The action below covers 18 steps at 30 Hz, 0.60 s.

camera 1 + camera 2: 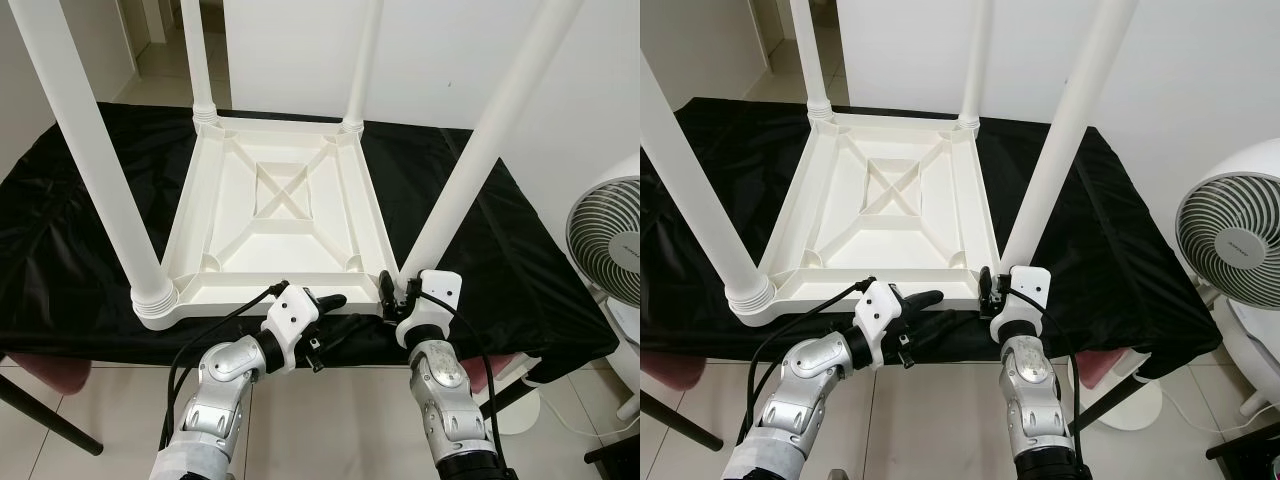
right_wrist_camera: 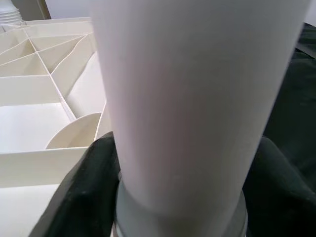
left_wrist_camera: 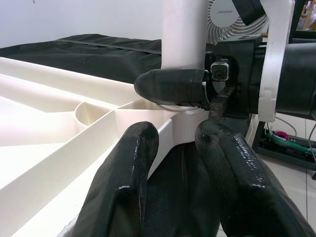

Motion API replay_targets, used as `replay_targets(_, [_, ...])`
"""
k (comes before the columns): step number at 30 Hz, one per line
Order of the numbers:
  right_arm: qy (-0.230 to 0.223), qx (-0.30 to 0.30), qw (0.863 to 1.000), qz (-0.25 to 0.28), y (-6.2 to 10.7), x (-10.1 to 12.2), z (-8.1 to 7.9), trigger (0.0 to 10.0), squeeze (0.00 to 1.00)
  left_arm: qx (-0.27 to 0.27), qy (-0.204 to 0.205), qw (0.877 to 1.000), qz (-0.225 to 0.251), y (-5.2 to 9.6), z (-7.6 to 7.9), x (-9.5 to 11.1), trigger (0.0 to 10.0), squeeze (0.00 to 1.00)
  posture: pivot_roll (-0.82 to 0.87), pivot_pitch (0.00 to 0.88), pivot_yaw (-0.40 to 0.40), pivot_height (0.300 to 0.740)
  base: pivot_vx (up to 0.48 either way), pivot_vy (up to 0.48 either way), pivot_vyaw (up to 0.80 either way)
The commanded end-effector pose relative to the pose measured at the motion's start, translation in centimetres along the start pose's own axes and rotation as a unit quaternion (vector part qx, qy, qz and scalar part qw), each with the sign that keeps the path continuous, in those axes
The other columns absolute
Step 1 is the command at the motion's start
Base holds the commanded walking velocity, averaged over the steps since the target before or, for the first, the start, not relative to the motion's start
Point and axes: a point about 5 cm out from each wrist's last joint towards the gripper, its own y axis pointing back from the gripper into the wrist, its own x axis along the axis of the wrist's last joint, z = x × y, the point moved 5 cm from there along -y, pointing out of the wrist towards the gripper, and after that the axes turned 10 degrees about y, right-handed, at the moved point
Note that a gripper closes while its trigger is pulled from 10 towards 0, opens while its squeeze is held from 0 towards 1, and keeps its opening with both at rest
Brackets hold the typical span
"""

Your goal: Building children table

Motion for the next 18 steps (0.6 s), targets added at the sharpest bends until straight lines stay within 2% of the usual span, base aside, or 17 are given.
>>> replay_targets(1, [-0.013,-0.01,0.999,-0.046,0.7,-2.2,0.3,10.0,0.0,0.063,0.001,0.998,0.014,-0.2,-1.2,0.3,10.0,0.0,0.06,0.0,-0.045,0.74,0.0,0.0,0.0])
replay_targets(2, [-0.01,-0.001,0.999,-0.035,0.7,-1.8,0.5,10.0,1.0,0.062,0.001,0.998,0.014,-0.3,-1.2,0.3,10.0,0.0,0.06,0.0,-0.044,0.74,0.0,0.0,0.0])
replay_targets(6, [-0.002,0.04,0.999,-0.001,0.3,-0.6,1.2,10.0,1.0,0.062,0.002,0.998,0.014,-0.3,-1.1,0.3,10.0,0.0,0.06,0.0,-0.044,0.74,0.0,0.0,0.0])
replay_targets(9, [0.022,0.132,0.99,0.047,-0.2,1.5,1.6,10.0,1.0,0.063,0.002,0.998,0.013,-0.2,-1.1,0.3,10.0,0.0,0.06,0.0,-0.041,0.74,0.0,0.0,0.0])
replay_targets(14, [0.032,0.176,0.982,0.061,-0.5,2.3,1.6,10.0,1.0,0.063,0.002,0.998,0.013,-0.2,-1.1,0.3,10.0,0.0,0.06,0.0,-0.037,0.74,0.0,0.0,0.0])
replay_targets(17, [0.059,0.249,0.963,0.085,-0.8,3.4,1.0,10.0,1.0,0.062,0.002,0.998,0.013,-0.2,-1.1,0.3,10.0,0.0,0.06,0.0,-0.033,0.74,0.0,0.0,0.0])
replay_targets(18, [0.059,0.249,0.963,0.085,-0.8,3.4,1.0,10.0,1.0,0.062,0.002,0.998,0.013,-0.2,-1.1,0.3,10.0,0.0,0.06,0.0,-0.033,0.74,0.0,0.0,0.0])
